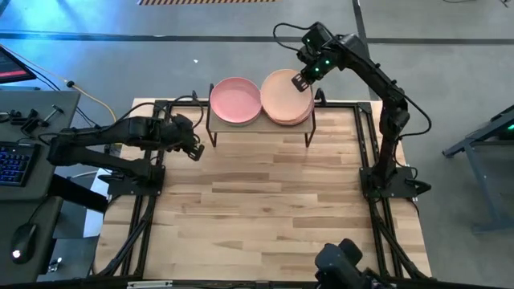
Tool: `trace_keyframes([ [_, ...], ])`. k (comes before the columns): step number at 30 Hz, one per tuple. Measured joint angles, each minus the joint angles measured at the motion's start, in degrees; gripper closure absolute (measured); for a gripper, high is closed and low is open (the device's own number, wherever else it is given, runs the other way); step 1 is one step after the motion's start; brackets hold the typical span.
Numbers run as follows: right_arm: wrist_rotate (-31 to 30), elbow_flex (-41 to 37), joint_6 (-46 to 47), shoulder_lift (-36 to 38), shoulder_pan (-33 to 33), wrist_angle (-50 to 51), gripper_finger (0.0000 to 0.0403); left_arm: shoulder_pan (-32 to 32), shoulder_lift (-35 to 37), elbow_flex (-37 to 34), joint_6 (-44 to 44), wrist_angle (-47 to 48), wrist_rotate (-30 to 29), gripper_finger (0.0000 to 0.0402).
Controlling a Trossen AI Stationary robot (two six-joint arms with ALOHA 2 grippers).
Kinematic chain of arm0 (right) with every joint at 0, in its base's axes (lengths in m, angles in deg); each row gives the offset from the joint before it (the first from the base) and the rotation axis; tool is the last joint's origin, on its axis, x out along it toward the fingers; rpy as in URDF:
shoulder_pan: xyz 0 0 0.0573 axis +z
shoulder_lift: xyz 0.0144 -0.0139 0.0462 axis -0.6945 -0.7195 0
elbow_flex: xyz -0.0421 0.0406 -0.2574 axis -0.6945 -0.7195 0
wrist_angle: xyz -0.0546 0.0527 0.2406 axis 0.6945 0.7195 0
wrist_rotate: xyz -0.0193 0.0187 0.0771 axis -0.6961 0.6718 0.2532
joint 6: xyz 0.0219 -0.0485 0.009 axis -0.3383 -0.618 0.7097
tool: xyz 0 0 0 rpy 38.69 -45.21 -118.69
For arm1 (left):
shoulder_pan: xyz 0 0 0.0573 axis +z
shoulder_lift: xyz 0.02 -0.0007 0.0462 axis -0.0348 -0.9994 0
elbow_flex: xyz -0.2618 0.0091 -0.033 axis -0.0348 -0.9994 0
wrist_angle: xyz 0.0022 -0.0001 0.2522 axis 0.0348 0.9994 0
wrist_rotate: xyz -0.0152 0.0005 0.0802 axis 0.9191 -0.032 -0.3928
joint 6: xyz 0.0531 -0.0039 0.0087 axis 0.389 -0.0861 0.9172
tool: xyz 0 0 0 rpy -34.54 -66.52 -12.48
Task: Place and stack plates onto a shelf
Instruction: Stack the light orange plate on top of the brown plate
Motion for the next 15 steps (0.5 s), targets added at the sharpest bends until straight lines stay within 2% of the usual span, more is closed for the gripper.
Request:
trace_keyframes([
  [4, -0.59, 0.0, -1.16, -1.76, -0.04, 3.04, 0.0403, 1.56, -0.01, 0.0, 1.82, 0.01, 1.27, 0.0306],
  [15, -2.1, 0.0, -2.61, -2.55, -0.02, 3.03, 0.0402, 4.59, 0.0, 0.0, 3.84, 0.01, 3.35, 0.0306],
])
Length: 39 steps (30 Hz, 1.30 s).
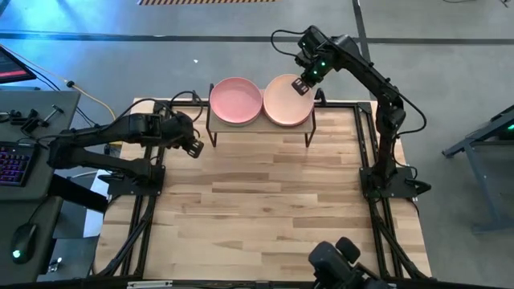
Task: Place and stack plates onto a shelf
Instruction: Stack the light orange plate on top of the brown plate
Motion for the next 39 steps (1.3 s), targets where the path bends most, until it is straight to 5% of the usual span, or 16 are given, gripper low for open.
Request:
trace_keyframes([
  [23, 3.78, 0.0, 0.35, 0.0, 0.27, 0.08, 0.0402, 0.55, 0.01, 0.01, 3.85, 0.04, -1.33, 0.0306],
  [39, -0.86, 0.0, 1.8, -0.39, 1.18, -0.35, 0.0402, 0.55, -0.01, 0.0, 5.98, 0.02, -2.07, 0.0306],
])
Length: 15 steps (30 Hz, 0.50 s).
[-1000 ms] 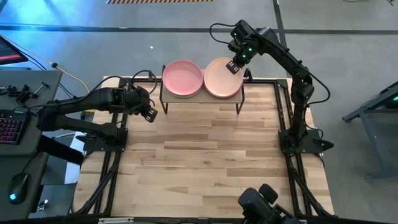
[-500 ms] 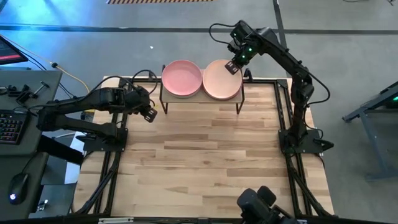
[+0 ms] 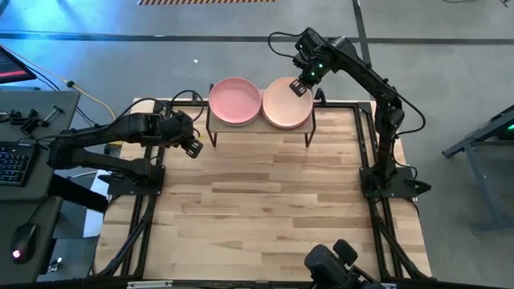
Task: Place and stack plates onto a shelf
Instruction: Stack the light orange plate on top of the brown plate
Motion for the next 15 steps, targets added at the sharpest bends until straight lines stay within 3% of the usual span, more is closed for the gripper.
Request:
trace_keyframes([
  [2, 0.37, 0.0, 0.0, 0.0, 0.0, 0.04, 0.0402, 0.0, 0.0, 0.0, -0.85, -0.02, -0.33, 0.0306],
  [7, 0.45, 0.0, 2.29, 0.0, 0.11, 0.29, 0.0402, 0.93, -0.98, 0.0, -12.36, -0.16, -7.92, 0.0306],
  [15, 0.54, 0.0, 5.47, 0.0, 0.11, 0.59, 0.0402, 1.07, -1.29, 0.04, -9.97, -0.17, -7.41, 0.0306],
])
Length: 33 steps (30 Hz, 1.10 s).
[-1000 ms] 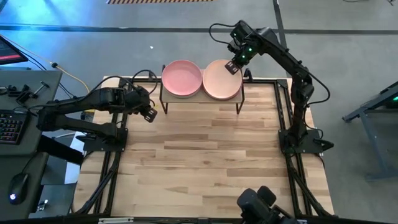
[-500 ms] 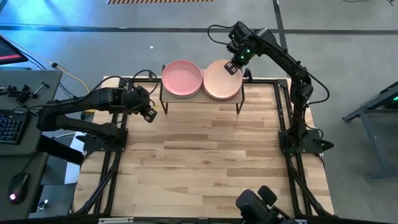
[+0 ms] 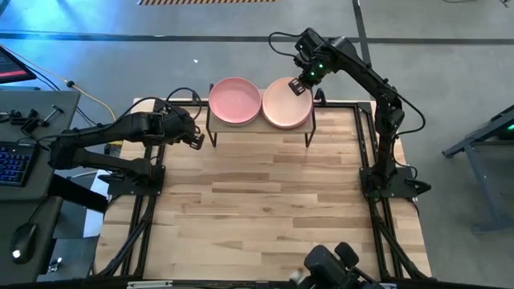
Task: Place and stack plates onto a shelf
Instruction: Stack the light orange plate on top of the brown plate, then return to Home Position
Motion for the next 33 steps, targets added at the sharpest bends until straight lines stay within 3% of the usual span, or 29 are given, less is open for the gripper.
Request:
trace_keyframes([
  [11, 0.66, 0.0, 2.06, -0.02, 0.35, 0.05, 0.0399, 0.0, 0.07, 0.0, 1.44, 0.0, 0.0, 0.0306],
  [24, 0.52, 0.0, 0.55, -0.09, 0.08, 0.04, 0.0281, 0.0, 0.07, 0.0, 1.46, -0.01, 0.0, 0.0306],
  [33, 5.29, 0.0, -3.77, 4.2, 0.1, -0.61, 0.0263, 0.0, 0.07, -0.02, 1.44, 0.0, 0.0, 0.0306],
])
